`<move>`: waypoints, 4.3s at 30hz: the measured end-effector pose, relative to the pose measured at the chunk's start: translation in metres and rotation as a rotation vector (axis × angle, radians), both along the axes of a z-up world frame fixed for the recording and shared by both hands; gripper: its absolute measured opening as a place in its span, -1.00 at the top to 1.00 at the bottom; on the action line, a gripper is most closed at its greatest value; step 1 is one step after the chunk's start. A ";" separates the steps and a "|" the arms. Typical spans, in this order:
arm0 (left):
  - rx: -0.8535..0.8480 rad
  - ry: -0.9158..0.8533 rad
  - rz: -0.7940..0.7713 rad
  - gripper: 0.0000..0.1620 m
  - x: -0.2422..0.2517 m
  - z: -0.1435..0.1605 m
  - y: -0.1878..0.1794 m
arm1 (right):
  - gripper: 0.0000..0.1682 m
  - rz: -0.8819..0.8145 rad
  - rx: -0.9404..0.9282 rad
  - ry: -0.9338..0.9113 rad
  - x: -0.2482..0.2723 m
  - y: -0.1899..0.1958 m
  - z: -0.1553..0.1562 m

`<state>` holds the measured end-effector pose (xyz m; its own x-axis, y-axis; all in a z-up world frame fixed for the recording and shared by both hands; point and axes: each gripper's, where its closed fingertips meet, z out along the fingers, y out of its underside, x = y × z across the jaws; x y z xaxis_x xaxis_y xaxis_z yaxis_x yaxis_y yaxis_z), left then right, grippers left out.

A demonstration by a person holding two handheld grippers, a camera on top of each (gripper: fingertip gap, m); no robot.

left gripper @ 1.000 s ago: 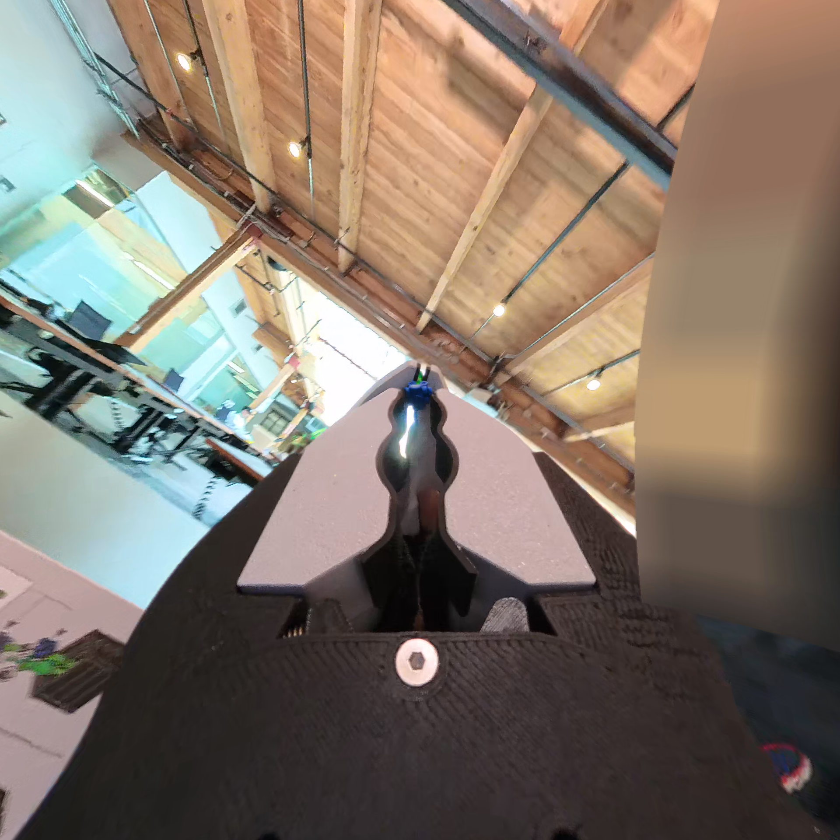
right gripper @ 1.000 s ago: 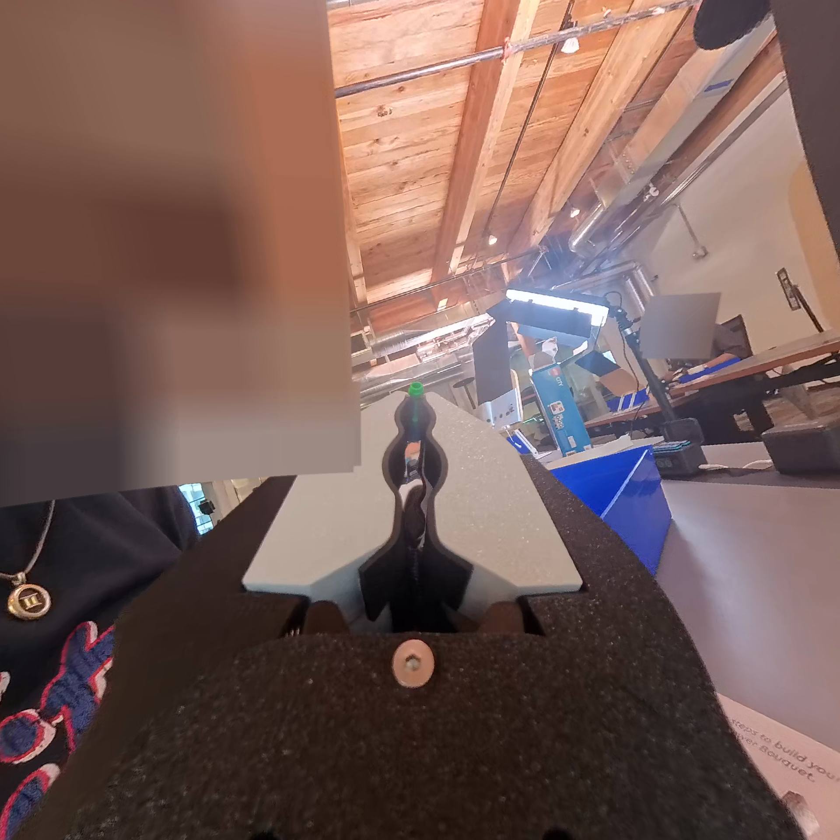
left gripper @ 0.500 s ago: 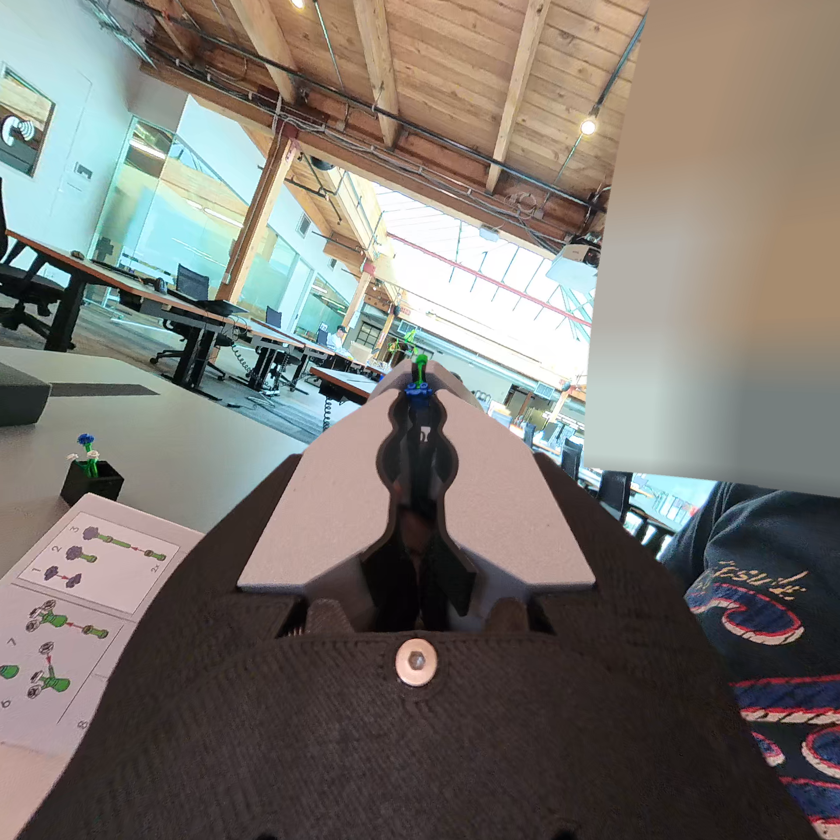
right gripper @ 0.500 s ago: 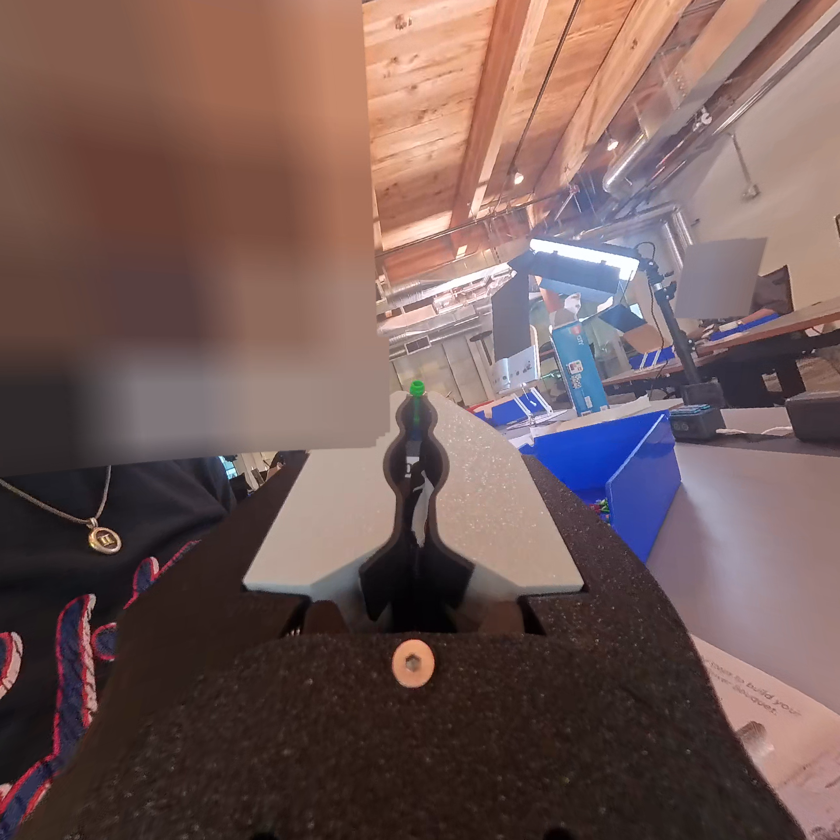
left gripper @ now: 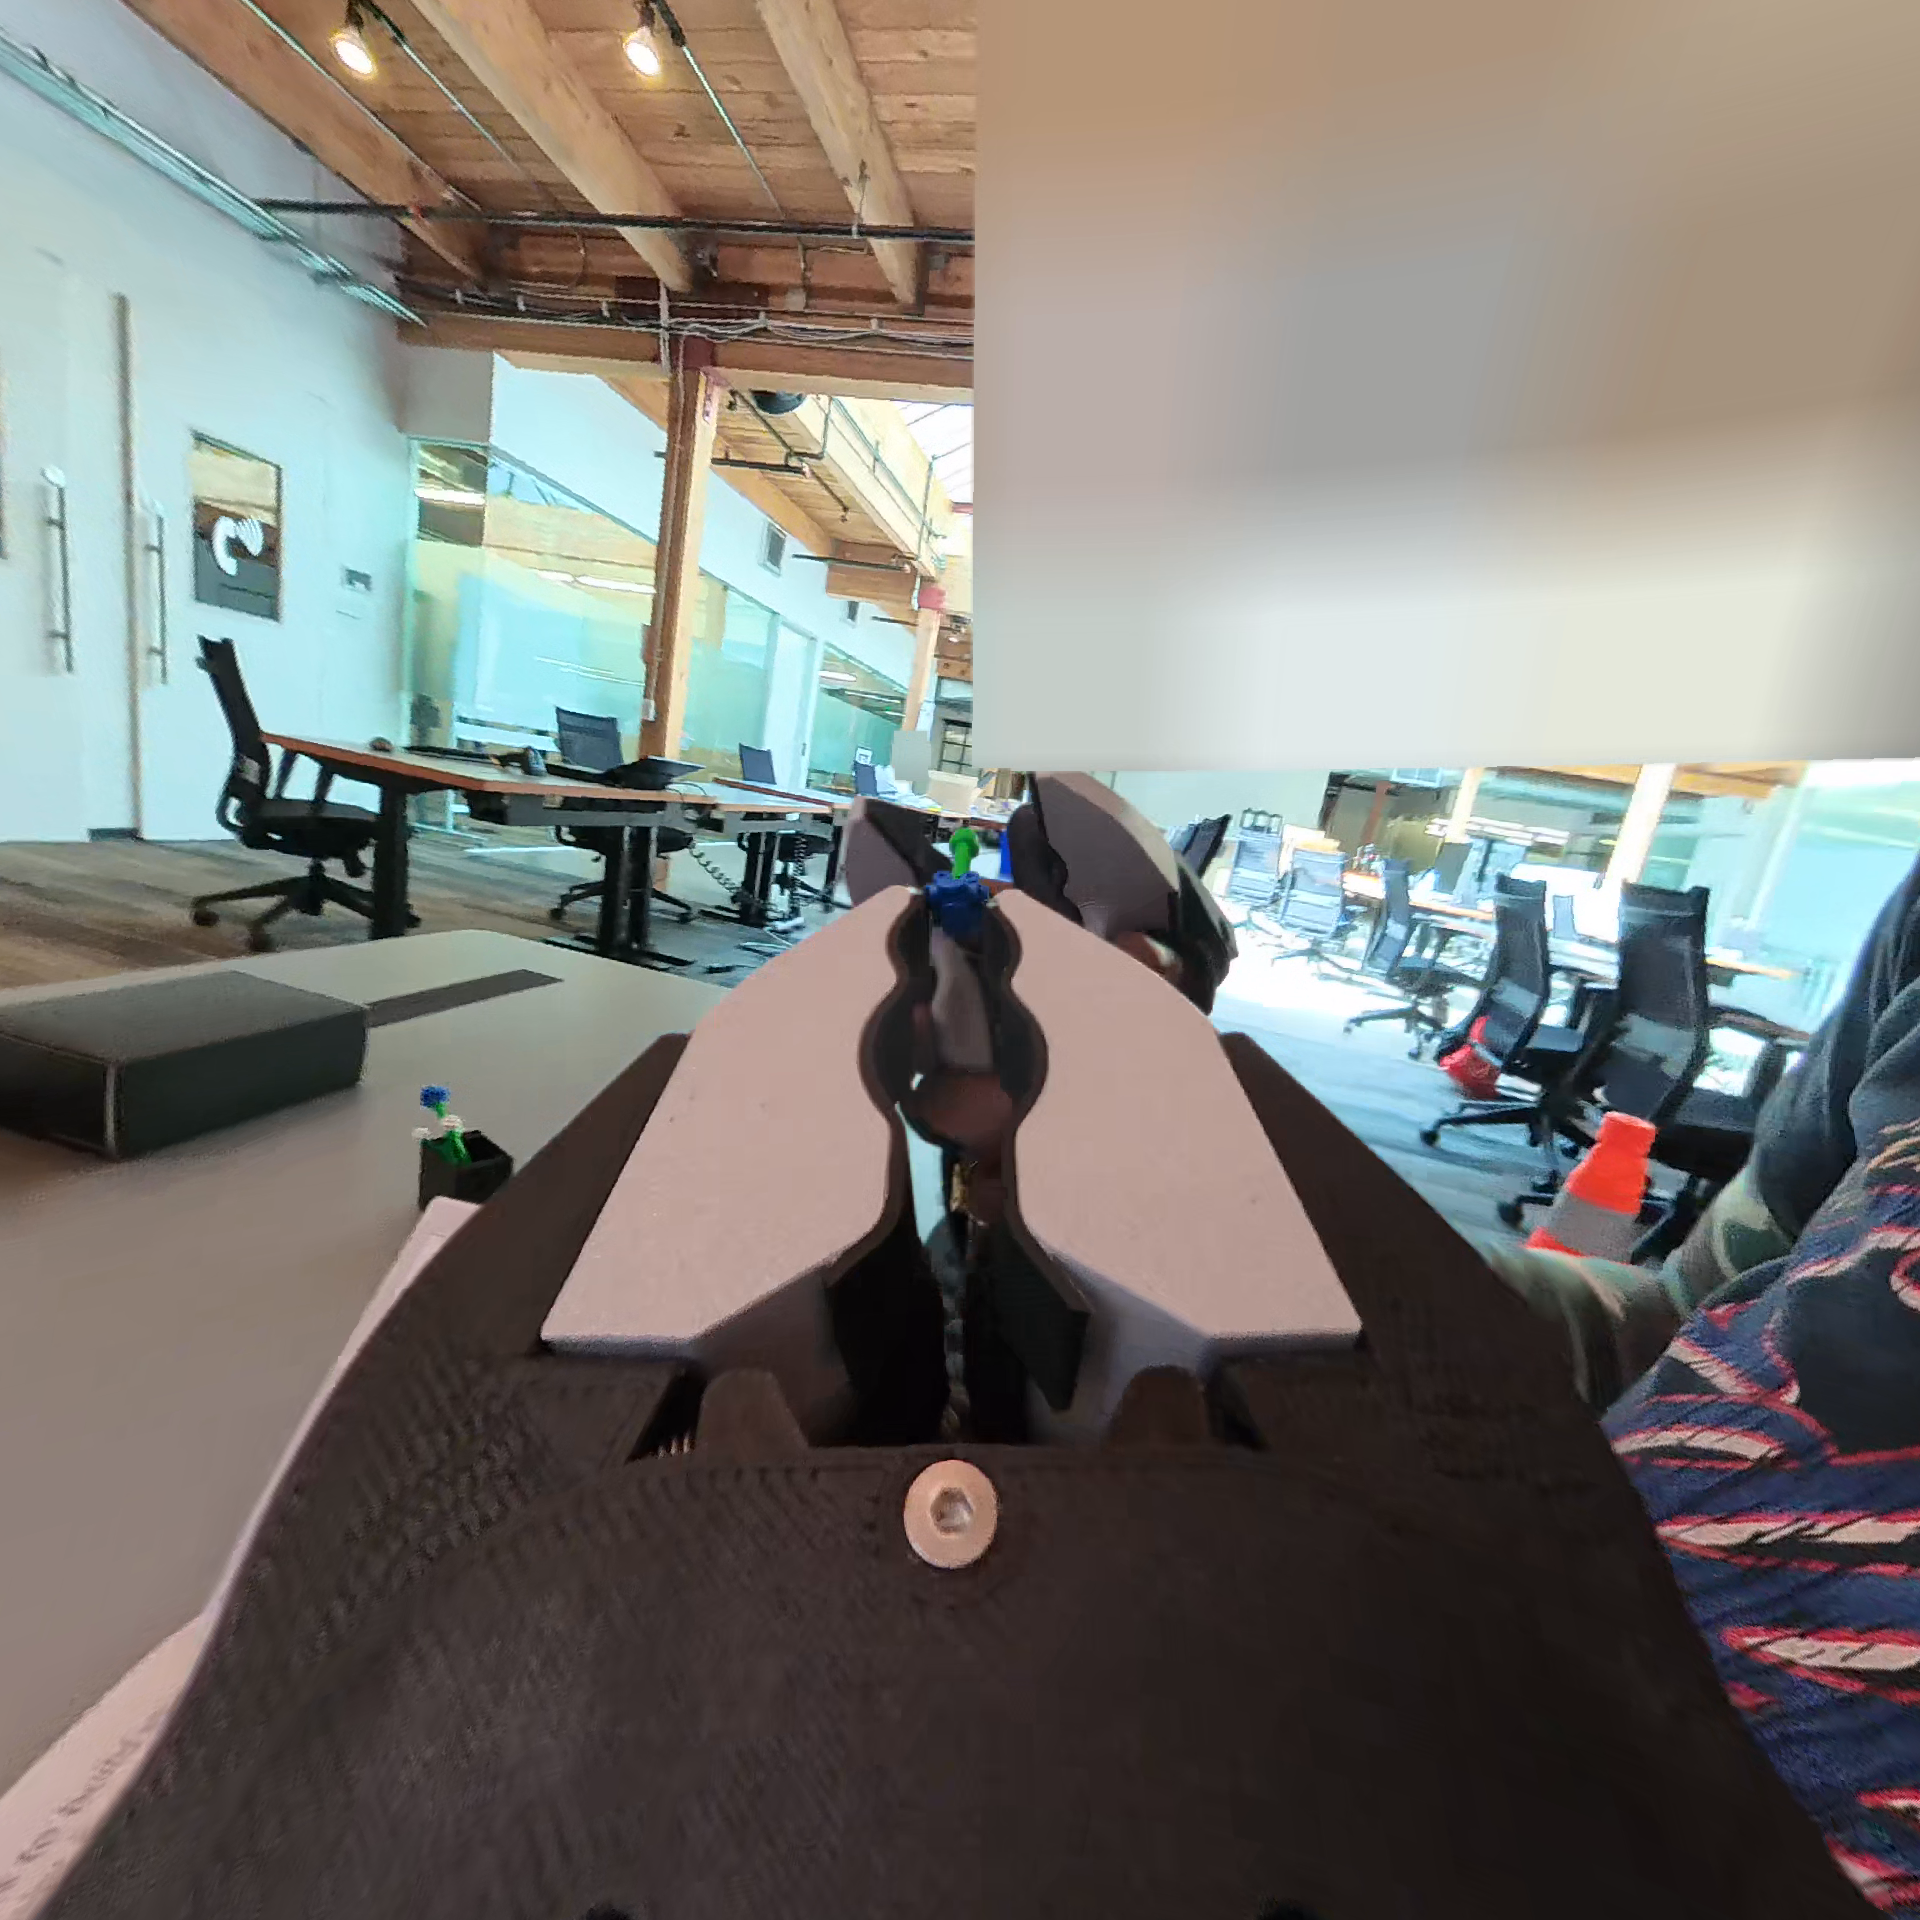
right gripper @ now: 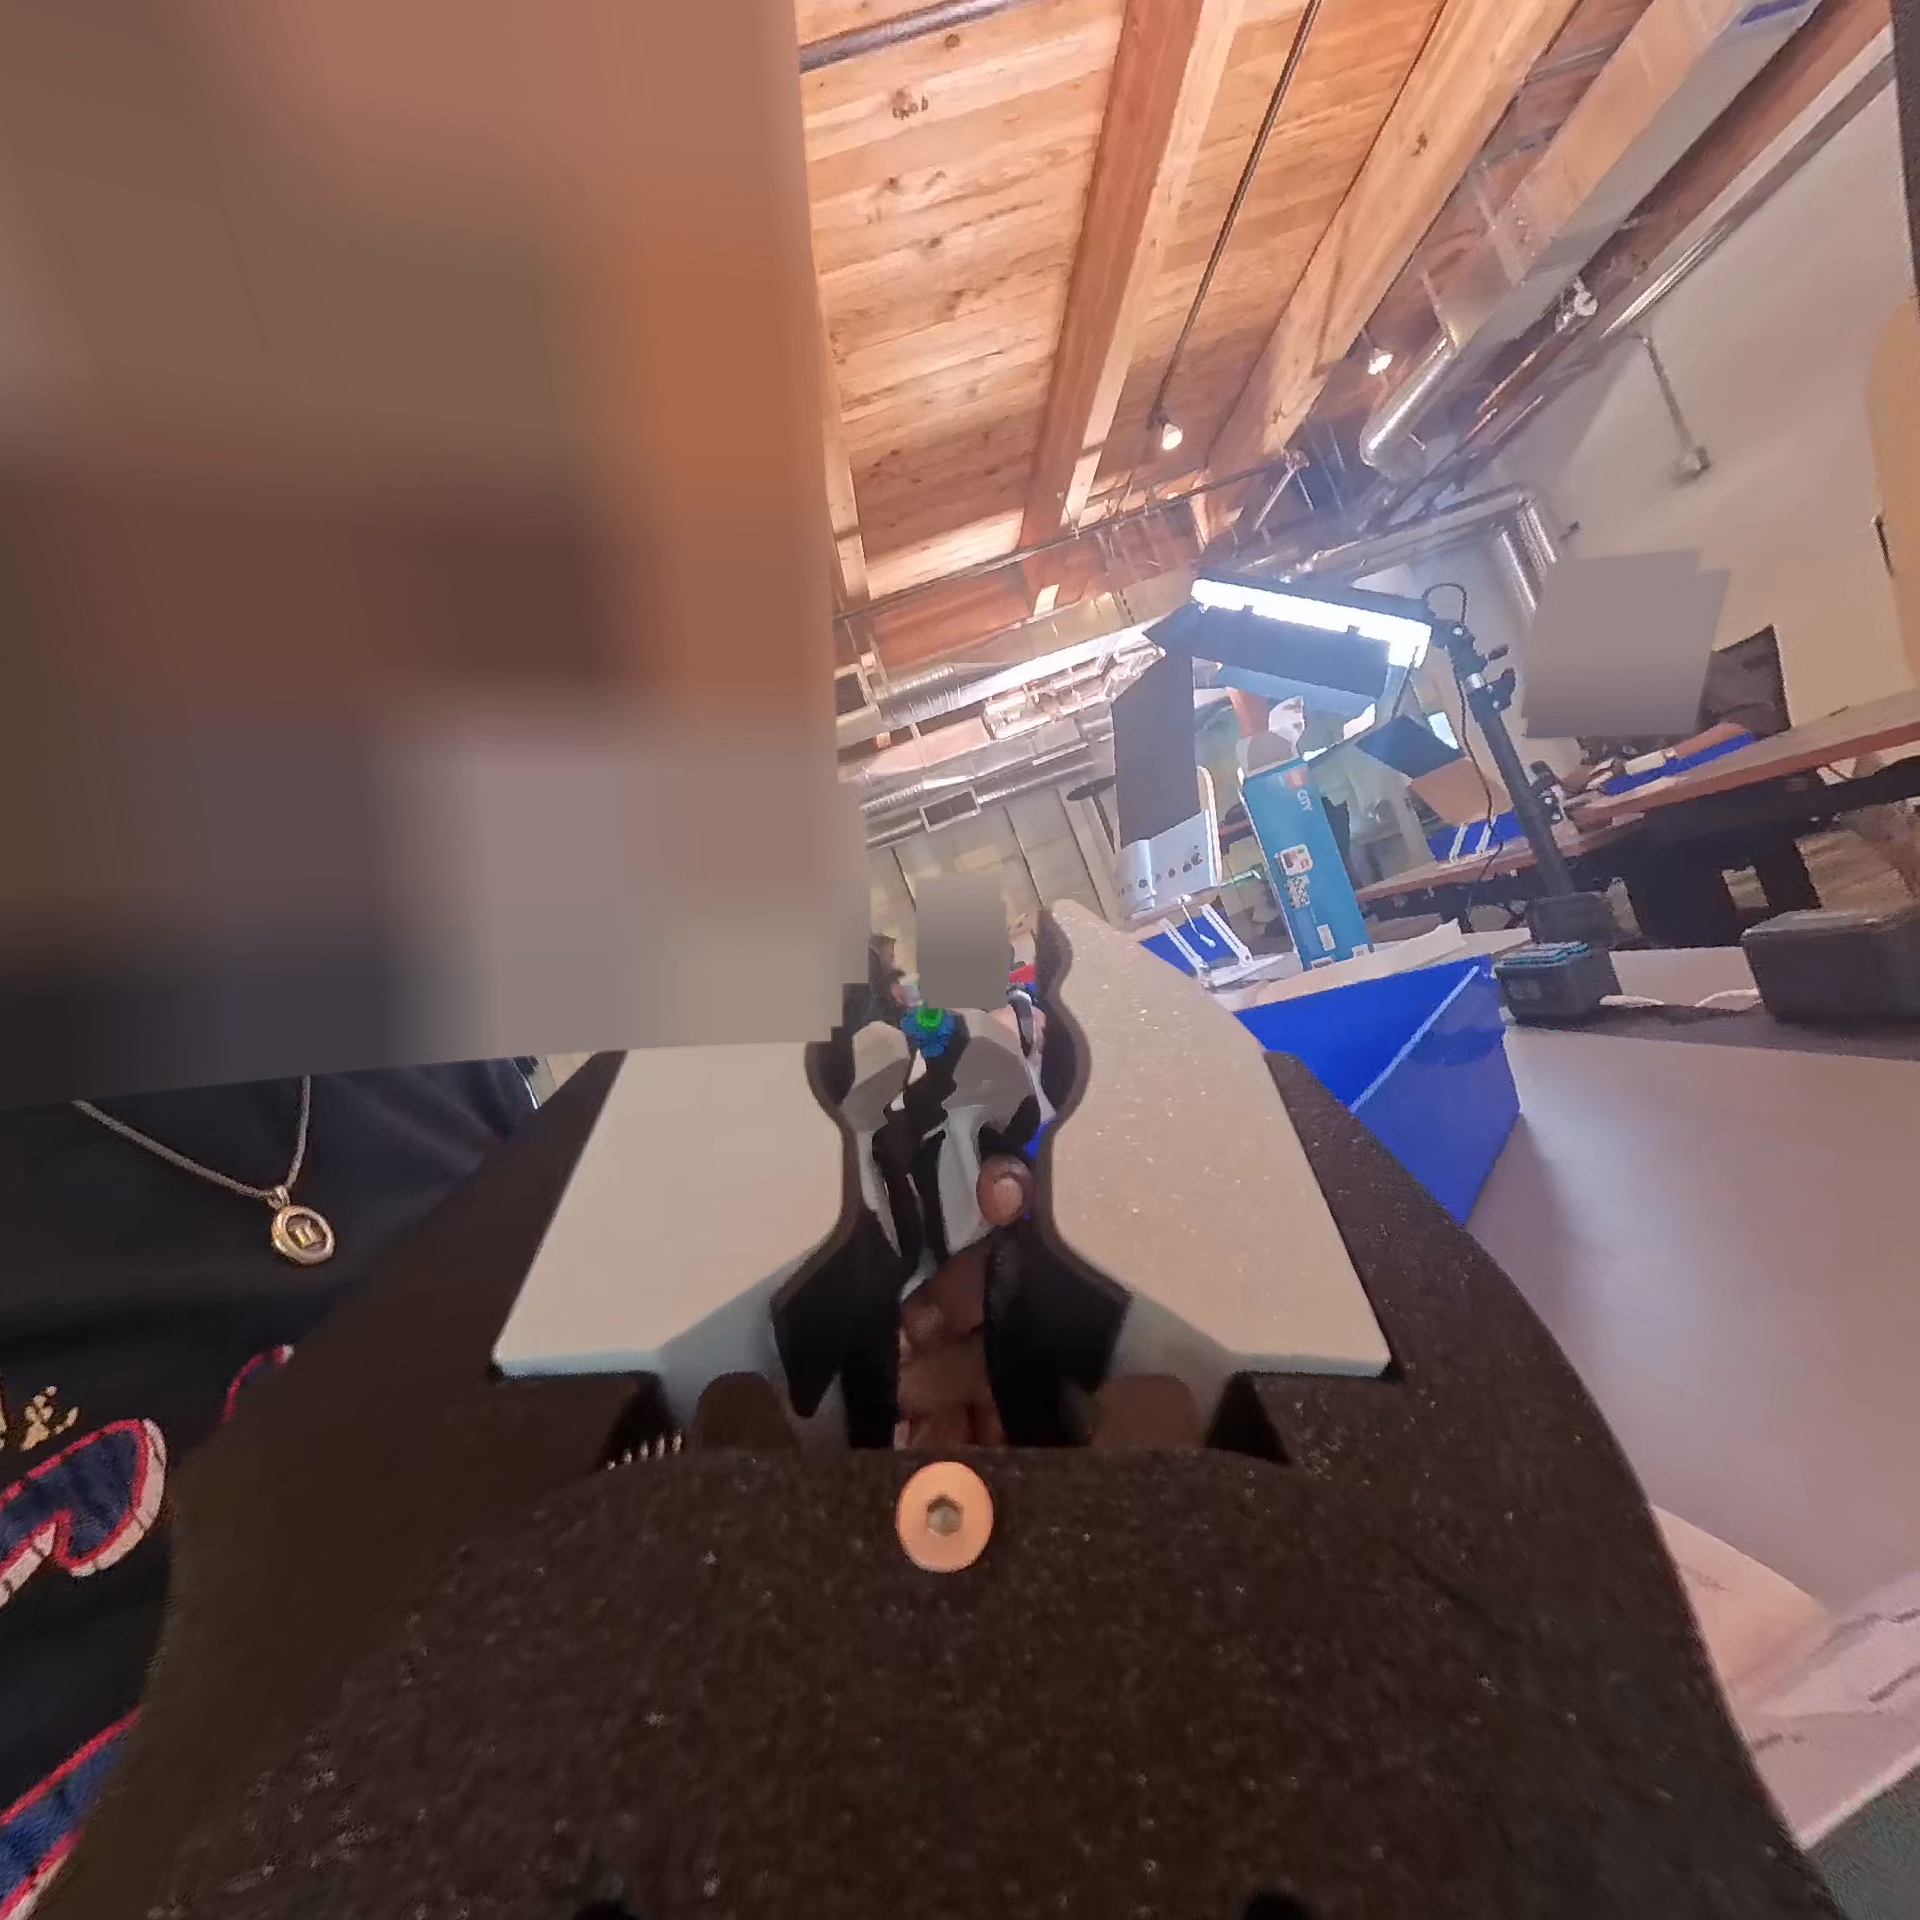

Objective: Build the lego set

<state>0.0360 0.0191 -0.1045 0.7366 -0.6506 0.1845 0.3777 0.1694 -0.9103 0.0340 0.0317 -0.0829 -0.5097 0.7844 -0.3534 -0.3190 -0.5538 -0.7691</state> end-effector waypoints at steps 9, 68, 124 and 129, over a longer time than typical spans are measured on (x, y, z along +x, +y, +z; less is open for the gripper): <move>0.020 0.053 0.008 0.88 0.004 -0.003 -0.003 | 0.87 0.011 0.182 -0.126 -0.001 -0.016 -0.011; -0.213 0.274 0.194 0.53 -0.102 -0.029 -0.039 | 0.96 -0.251 0.316 -0.263 0.037 0.037 -0.066; -1.308 1.158 0.140 0.96 -0.368 -0.181 -0.025 | 0.96 -0.228 0.139 -0.078 0.068 0.068 -0.071; -1.086 1.066 0.223 0.96 -0.312 -0.106 -0.030 | 0.96 -0.229 0.137 -0.071 0.069 0.068 -0.070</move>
